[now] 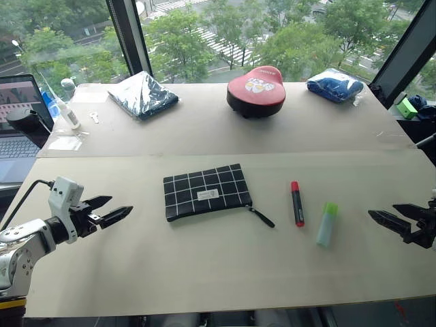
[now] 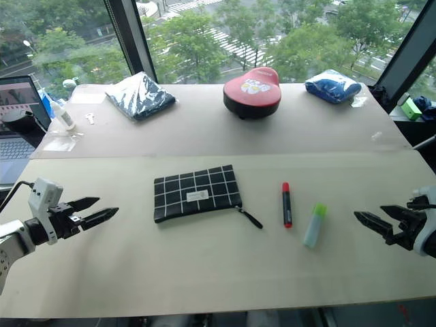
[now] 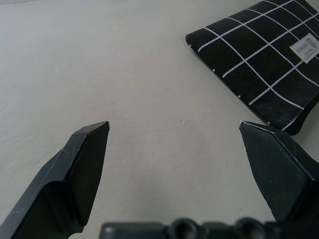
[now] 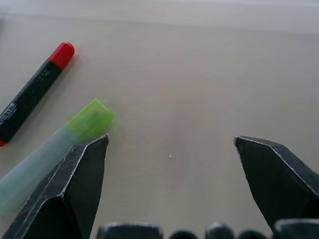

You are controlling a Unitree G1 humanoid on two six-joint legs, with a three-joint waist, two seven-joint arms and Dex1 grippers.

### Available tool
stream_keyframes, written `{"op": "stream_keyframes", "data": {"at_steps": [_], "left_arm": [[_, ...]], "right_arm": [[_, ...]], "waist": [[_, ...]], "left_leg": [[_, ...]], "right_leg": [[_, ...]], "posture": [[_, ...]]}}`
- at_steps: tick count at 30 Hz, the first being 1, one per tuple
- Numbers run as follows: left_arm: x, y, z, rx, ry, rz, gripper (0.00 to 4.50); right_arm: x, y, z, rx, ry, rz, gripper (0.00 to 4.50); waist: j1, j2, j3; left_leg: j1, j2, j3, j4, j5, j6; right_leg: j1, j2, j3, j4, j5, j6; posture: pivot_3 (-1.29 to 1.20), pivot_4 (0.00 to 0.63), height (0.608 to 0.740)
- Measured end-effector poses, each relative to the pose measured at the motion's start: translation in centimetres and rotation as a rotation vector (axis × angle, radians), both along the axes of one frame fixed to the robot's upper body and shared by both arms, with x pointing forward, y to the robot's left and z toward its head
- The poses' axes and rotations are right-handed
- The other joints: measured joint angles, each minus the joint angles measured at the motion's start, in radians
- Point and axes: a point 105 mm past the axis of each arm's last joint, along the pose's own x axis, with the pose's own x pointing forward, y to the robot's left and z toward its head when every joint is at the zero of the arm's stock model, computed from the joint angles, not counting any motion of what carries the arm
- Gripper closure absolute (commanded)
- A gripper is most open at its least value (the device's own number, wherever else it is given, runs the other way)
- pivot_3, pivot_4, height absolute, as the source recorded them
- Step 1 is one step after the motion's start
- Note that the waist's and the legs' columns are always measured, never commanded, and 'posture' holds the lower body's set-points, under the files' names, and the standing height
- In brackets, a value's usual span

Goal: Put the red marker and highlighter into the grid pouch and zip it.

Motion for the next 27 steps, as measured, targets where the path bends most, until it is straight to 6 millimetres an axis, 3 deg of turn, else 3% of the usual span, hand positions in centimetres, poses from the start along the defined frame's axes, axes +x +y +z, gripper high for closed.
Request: {"op": "stream_keyframes", "data": {"at_steps": [10,14,18,21,24,27], "left_arm": [[-0.1,-0.1,-0.2,-0.091,0.008,-0.074,0.00],[0.5,0.1,-1.3,0.254,-0.159,-0.243,0.00],[1.3,-0.3,-0.9,0.384,-0.287,-0.356,0.00],[2.8,-0.4,1.1,0.485,-0.435,-0.386,0.00],[3.1,0.0,0.6,0.606,-0.488,-0.444,0.00],[2.8,-0.2,-0.8,0.652,-0.485,-0.502,0.00]], "right_arm": [[0.4,0.2,-0.4,0.018,-0.013,-0.020,0.04],[1.8,1.0,0.6,0.038,-0.063,-0.022,1.02],[2.9,2.8,2.0,0.069,-0.117,0.033,2.42],[4.5,6.2,4.0,0.091,-0.203,0.134,3.47],[6.0,10.7,4.9,0.098,-0.260,0.256,4.42],[6.5,14.7,4.0,0.109,-0.237,0.374,4.42]], "waist": [[0.000,0.000,0.000],[-0.001,0.000,0.000],[-0.001,0.000,0.000],[-0.001,0.000,0.000],[-0.010,0.000,0.000],[-0.010,0.000,0.000]], "left_leg": [[0.000,0.000,0.000,0.000,0.002,-0.004],[0.001,0.000,0.003,-0.001,0.001,-0.003],[-0.001,0.002,0.003,-0.001,-0.001,0.000],[-0.001,0.002,0.003,-0.001,-0.001,0.000],[-0.001,0.002,0.004,-0.001,0.000,0.001],[-0.002,0.002,0.004,-0.001,0.006,0.002]], "right_leg": [[0.000,0.000,0.000,0.000,0.000,0.000],[0.000,-0.001,0.001,-0.001,0.001,-0.002],[-0.003,-0.003,0.001,-0.001,0.001,-0.002],[-0.003,-0.002,0.000,0.000,0.002,-0.003],[-0.004,-0.002,-0.002,0.000,0.002,-0.003],[-0.005,-0.003,-0.008,0.000,0.002,-0.003]], "posture": [[0.00,0.150,0.740],[0.00,0.150,0.740],[0.00,0.150,0.740],[0.00,0.150,0.740],[0.00,0.150,0.740],[0.00,0.150,0.740]]}}
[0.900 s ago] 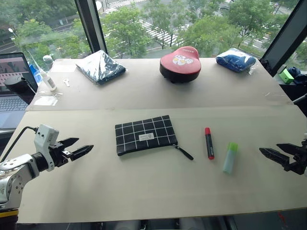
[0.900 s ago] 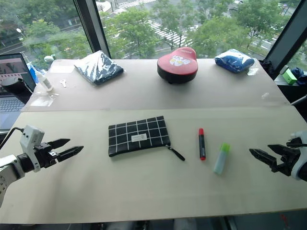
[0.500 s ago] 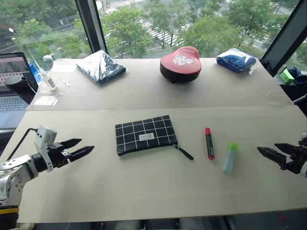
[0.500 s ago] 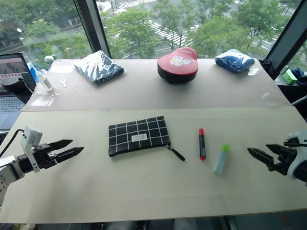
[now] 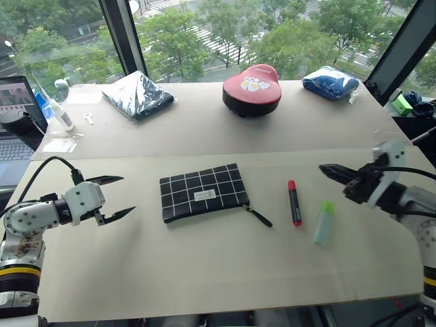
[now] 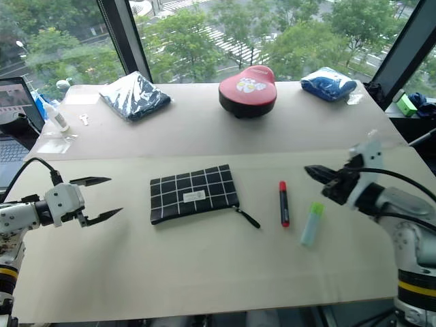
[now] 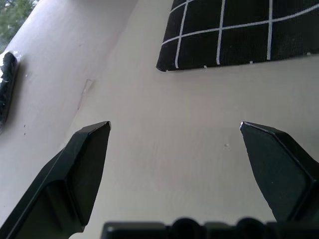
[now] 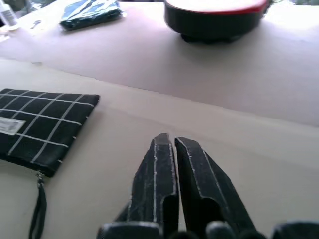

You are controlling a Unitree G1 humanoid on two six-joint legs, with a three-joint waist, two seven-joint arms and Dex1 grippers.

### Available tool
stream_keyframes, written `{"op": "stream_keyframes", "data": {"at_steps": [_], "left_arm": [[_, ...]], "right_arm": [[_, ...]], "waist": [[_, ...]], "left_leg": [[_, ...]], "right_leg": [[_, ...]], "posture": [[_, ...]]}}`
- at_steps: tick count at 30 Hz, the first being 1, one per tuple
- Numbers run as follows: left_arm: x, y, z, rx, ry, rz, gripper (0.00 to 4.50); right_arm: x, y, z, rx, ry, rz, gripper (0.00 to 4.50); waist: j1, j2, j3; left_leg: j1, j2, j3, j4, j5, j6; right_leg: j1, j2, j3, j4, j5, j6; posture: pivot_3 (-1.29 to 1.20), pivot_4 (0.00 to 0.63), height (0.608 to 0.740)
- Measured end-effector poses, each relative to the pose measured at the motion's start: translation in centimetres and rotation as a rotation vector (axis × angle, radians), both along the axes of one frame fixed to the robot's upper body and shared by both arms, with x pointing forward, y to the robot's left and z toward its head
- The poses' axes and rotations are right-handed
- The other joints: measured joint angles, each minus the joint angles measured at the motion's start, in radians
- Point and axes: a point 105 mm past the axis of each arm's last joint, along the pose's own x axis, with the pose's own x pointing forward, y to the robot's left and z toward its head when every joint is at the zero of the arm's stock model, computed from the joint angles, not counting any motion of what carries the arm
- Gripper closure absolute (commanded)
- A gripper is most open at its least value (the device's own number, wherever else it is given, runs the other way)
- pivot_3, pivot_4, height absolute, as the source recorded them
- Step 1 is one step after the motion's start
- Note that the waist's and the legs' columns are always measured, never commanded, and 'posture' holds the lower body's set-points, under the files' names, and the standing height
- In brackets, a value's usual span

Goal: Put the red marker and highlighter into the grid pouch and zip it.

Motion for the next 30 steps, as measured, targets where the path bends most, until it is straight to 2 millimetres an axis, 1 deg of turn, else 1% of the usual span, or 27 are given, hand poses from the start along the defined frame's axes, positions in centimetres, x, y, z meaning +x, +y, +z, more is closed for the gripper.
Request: {"op": "stream_keyframes", "data": {"at_steps": [1,3,5,7,8,10,12,14,16,19,21,24,28,30], "left_arm": [[0.1,-0.3,-0.3,0.017,-0.002,-0.022,0.00],[0.2,-0.8,-0.5,0.058,-0.023,-0.067,0.00],[0.4,-1.2,-0.3,0.102,-0.055,-0.113,0.00],[0.3,-1.4,-0.3,0.125,-0.070,-0.140,0.00],[0.2,-1.3,-0.4,0.133,-0.077,-0.147,0.00],[0.5,-1.4,-0.1,0.157,-0.094,-0.170,0.00],[0.6,-1.8,0.0,0.166,-0.107,-0.193,0.00],[0.7,-2.2,0.0,0.167,-0.119,-0.210,0.00],[0.8,-2.3,0.0,0.168,-0.125,-0.217,0.00],[0.8,-2.7,0.0,0.163,-0.134,-0.230,0.00],[0.9,-3.1,-0.1,0.159,-0.135,-0.243,0.00],[1.0,-3.5,-0.2,0.155,-0.138,-0.259,0.00],[0.9,-4.2,-0.3,0.152,-0.147,-0.291,0.00],[0.8,-5.2,-0.5,0.126,-0.154,-0.322,0.00]], "right_arm": [[0.2,1.6,-0.6,-0.010,0.014,0.048,4.42],[0.8,4.1,-1.5,-0.029,0.036,0.106,4.42],[1.1,6.3,-2.2,-0.044,0.050,0.171,4.42],[1.2,7.4,-2.5,-0.059,0.052,0.201,4.42],[1.7,7.9,-2.6,-0.077,0.053,0.204,4.42],[2.6,9.7,-2.5,-0.102,0.042,0.231,4.42],[2.5,12.1,-3.0,-0.150,0.033,0.306,4.42],[2.1,13.3,-4.0,-0.196,0.044,0.361,4.42],[1.9,13.5,-5.5,-0.252,0.075,0.381,4.42],[2.4,13.2,-7.2,-0.328,0.108,0.367,4.42],[3.1,13.3,-7.1,-0.357,0.091,0.351,4.42],[3.9,12.9,-7.0,-0.397,0.062,0.324,4.42],[4.1,12.9,-7.0,-0.396,0.057,0.323,4.42],[4.1,12.8,-7.0,-0.396,0.061,0.327,4.42]], "waist": [[0.000,0.000,0.000],[0.002,0.000,0.000],[0.006,0.000,0.000],[0.008,0.000,0.000],[0.006,0.000,0.000],[0.002,0.000,0.000],[0.000,0.000,0.000],[0.004,0.000,0.000],[0.005,0.000,0.000],[0.002,0.000,0.000],[-0.001,0.000,0.000],[-0.001,0.000,0.000],[-0.003,0.000,0.000],[-0.001,0.000,0.000]], "left_leg": [[-0.001,0.000,0.000,0.000,0.000,0.000],[-0.001,-0.002,0.000,0.001,0.000,0.001],[-0.002,-0.004,0.000,0.001,0.000,0.001],[-0.001,-0.004,0.000,0.001,-0.001,0.002],[-0.001,-0.005,0.001,0.001,-0.001,0.002],[-0.001,-0.005,0.002,0.002,-0.001,0.002],[0.000,-0.005,0.001,0.002,0.000,0.002],[0.000,-0.005,0.001,0.002,0.000,0.001],[-0.001,-0.005,0.001,0.002,0.000,0.002],[-0.001,-0.006,0.001,0.003,0.000,0.002],[0.000,-0.006,0.001,0.003,0.000,0.002],[0.001,-0.005,0.001,0.003,0.000,0.001],[0.001,-0.005,0.001,0.003,0.000,0.001],[0.001,-0.005,0.001,0.003,0.000,0.001]], "right_leg": [[0.000,-0.001,-0.001,0.000,0.000,0.000],[-0.001,-0.003,-0.003,0.000,0.000,0.000],[-0.001,-0.005,-0.004,0.000,0.000,0.000],[0.000,-0.006,-0.006,0.000,0.000,0.001],[0.000,-0.006,-0.007,0.000,0.001,0.001],[0.000,-0.006,-0.009,0.000,0.001,0.001],[0.000,-0.005,-0.010,0.002,0.001,0.001],[0.000,-0.005,-0.013,0.002,0.001,0.001],[0.001,-0.005,-0.014,0.002,0.001,0.001],[0.002,-0.005,-0.014,0.002,0.001,0.002],[0.002,-0.005,-0.014,0.001,0.001,0.002],[0.002,-0.005,-0.014,0.002,0.001,0.002],[0.002,-0.005,-0.014,0.001,0.001,0.002],[0.002,-0.005,-0.014,0.001,0.001,0.002]], "posture": [[0.00,0.150,0.740],[0.00,0.150,0.740],[0.00,0.150,0.740],[0.00,0.150,0.740],[0.00,0.150,0.740],[0.00,0.150,0.740],[0.00,0.150,0.740],[0.00,0.150,0.740],[0.00,0.150,0.740],[0.00,0.150,0.740],[0.00,0.150,0.740],[0.00,0.150,0.740],[0.00,0.150,0.740],[0.00,0.150,0.740]]}}
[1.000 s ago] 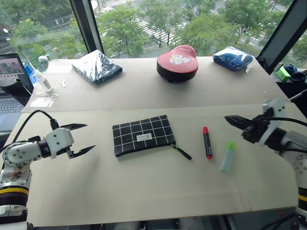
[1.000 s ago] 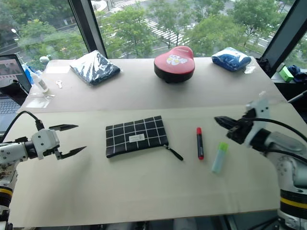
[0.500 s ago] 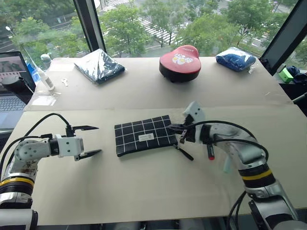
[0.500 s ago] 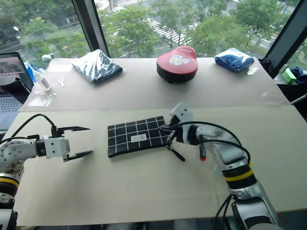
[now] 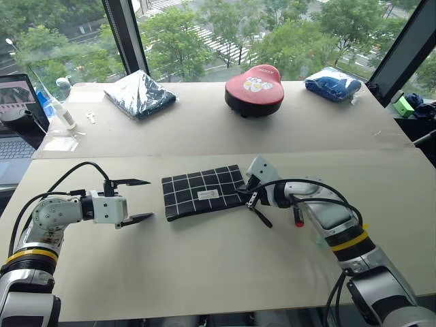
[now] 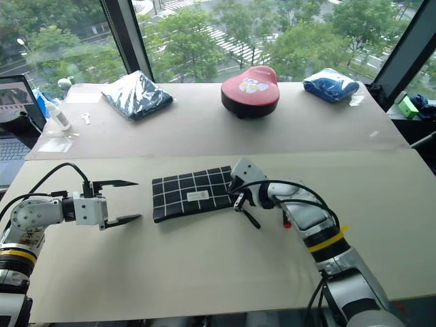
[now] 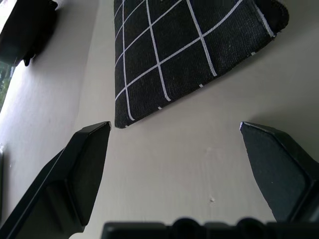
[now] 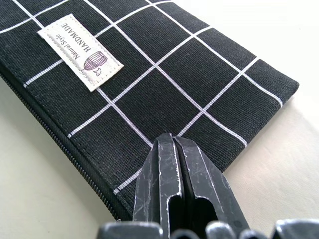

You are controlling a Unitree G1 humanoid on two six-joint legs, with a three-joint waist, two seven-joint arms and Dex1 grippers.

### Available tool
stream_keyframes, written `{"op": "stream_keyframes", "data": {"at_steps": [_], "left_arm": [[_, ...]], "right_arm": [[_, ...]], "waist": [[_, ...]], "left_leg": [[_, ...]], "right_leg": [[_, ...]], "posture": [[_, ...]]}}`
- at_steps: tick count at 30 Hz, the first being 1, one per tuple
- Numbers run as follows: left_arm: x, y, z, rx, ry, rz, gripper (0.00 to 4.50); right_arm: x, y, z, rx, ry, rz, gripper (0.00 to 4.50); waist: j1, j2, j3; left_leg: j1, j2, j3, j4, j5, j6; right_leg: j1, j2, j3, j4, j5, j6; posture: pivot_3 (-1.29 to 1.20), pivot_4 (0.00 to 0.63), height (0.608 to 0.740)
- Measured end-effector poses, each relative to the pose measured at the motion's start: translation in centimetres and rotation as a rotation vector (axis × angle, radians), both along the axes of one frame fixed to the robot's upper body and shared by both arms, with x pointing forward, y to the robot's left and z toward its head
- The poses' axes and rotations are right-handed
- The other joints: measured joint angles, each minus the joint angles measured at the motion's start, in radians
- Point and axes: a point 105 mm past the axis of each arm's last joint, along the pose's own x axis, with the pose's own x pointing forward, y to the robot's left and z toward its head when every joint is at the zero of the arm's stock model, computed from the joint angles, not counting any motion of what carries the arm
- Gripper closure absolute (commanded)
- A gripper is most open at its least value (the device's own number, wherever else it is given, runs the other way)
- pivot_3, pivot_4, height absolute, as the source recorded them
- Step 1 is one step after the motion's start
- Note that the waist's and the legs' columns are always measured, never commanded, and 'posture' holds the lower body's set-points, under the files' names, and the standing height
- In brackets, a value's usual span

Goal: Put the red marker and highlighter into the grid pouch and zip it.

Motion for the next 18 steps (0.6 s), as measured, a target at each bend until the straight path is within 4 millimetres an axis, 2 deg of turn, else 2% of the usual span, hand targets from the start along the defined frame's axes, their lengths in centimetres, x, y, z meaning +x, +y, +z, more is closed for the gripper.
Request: {"op": "stream_keyframes", "data": {"at_steps": [5,12,18], "left_arm": [[-0.1,-1.5,-0.2,-0.022,-0.007,-0.052,0.00],[-0.3,-2.1,-0.4,-0.005,-0.021,-0.096,0.00],[-0.4,-3.5,-0.8,-0.033,-0.067,-0.139,0.00]], "right_arm": [[0.0,0.0,0.0,-0.014,-0.013,0.012,4.42],[0.0,0.0,0.0,-0.014,-0.015,0.012,4.42],[0.0,-0.1,0.0,-0.008,-0.012,0.005,4.42]], "waist": [[-0.001,0.000,0.000],[-0.003,0.000,0.000],[0.000,0.000,0.000]], "left_leg": [[0.000,0.000,0.000,0.000,0.000,0.000],[0.000,0.000,0.000,0.000,0.000,0.000],[0.000,0.000,0.000,0.000,0.000,0.000]], "right_leg": [[0.000,0.000,0.000,0.000,0.000,0.000],[0.000,0.000,0.000,0.000,0.000,0.000],[0.000,0.000,0.000,0.000,0.000,0.000]], "posture": [[0.00,0.150,0.740],[0.00,0.150,0.740],[0.00,0.150,0.740]]}}
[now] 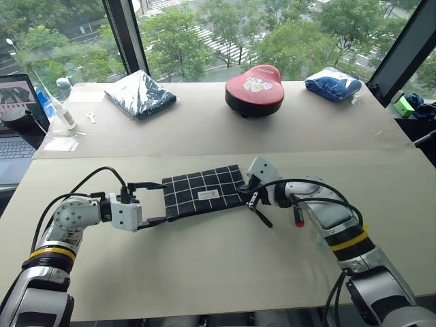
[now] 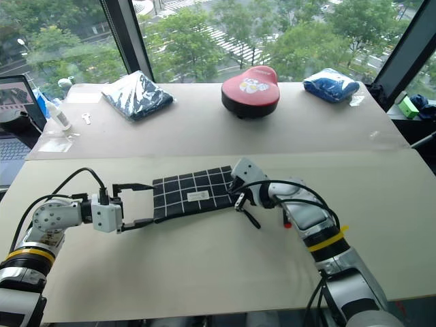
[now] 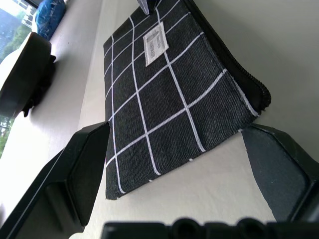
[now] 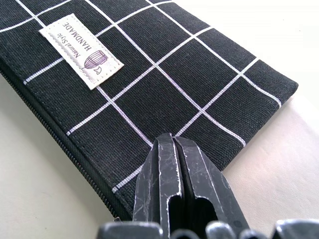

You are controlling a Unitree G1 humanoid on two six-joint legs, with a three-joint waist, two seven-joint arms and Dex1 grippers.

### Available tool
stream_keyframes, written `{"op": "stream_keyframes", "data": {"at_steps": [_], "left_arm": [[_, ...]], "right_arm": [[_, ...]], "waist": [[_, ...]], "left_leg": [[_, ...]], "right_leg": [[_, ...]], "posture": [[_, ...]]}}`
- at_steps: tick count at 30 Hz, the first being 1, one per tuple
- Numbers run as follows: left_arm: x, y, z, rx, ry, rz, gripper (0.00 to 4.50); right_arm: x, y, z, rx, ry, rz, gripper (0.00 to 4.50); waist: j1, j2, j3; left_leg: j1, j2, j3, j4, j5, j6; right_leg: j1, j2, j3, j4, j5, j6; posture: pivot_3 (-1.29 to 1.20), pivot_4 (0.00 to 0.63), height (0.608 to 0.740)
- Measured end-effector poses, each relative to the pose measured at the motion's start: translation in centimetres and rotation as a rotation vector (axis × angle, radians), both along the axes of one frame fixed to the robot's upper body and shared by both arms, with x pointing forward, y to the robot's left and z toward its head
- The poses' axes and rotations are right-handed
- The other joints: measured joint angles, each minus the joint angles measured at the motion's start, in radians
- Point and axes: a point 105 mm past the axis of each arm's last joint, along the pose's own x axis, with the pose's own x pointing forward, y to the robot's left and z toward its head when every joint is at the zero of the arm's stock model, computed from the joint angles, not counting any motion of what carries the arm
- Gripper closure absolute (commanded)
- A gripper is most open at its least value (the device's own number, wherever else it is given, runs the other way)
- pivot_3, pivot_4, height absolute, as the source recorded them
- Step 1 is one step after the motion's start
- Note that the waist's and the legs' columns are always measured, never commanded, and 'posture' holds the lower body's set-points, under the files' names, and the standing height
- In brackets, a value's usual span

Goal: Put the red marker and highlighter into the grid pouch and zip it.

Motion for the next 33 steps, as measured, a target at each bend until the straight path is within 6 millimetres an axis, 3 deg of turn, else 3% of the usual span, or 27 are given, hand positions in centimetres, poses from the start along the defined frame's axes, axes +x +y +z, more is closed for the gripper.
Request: {"op": "stream_keyframes", "data": {"at_steps": [12,16,21,25,33], "left_arm": [[0.0,-2.8,-0.1,-0.040,-0.053,-0.076,0.00],[-0.2,-3.2,-0.5,-0.032,-0.035,-0.091,1.02],[-0.4,-3.4,-1.2,-0.015,-0.004,-0.105,2.94],[0.0,-3.3,-0.5,-0.016,-0.027,-0.104,4.31],[0.2,-3.3,-0.2,-0.028,-0.017,-0.099,4.46]], "right_arm": [[-0.3,0.2,-0.1,0.011,0.005,0.003,4.42],[-0.3,0.1,-0.1,0.014,0.010,-0.002,4.50],[-0.3,0.0,-0.1,0.019,0.016,-0.008,4.50],[-0.4,-0.1,-0.1,0.022,0.019,-0.010,4.50],[-0.5,-0.1,-0.1,0.028,0.025,-0.011,4.50]], "waist": [[0.000,0.000,0.000],[0.001,0.000,0.000],[0.002,0.000,0.000],[0.001,0.000,0.000],[-0.001,0.000,0.000]], "left_leg": [[0.000,0.000,0.000,0.000,0.000,0.000],[0.000,0.000,0.000,0.000,0.000,0.000],[0.000,0.000,0.000,0.000,0.000,0.000],[0.000,0.000,0.000,0.000,0.000,0.000],[0.000,0.000,0.000,0.000,0.000,0.000]], "right_leg": [[0.000,0.000,0.000,0.000,0.000,0.000],[0.000,0.000,0.000,0.000,0.000,0.000],[0.000,0.000,0.000,0.000,0.000,0.000],[0.000,0.000,0.000,0.000,0.000,0.000],[0.000,0.000,0.000,0.000,0.000,0.000]], "posture": [[0.00,0.150,0.740],[0.00,0.150,0.740],[0.00,0.150,0.740],[0.00,0.150,0.740],[0.00,0.150,0.740]]}}
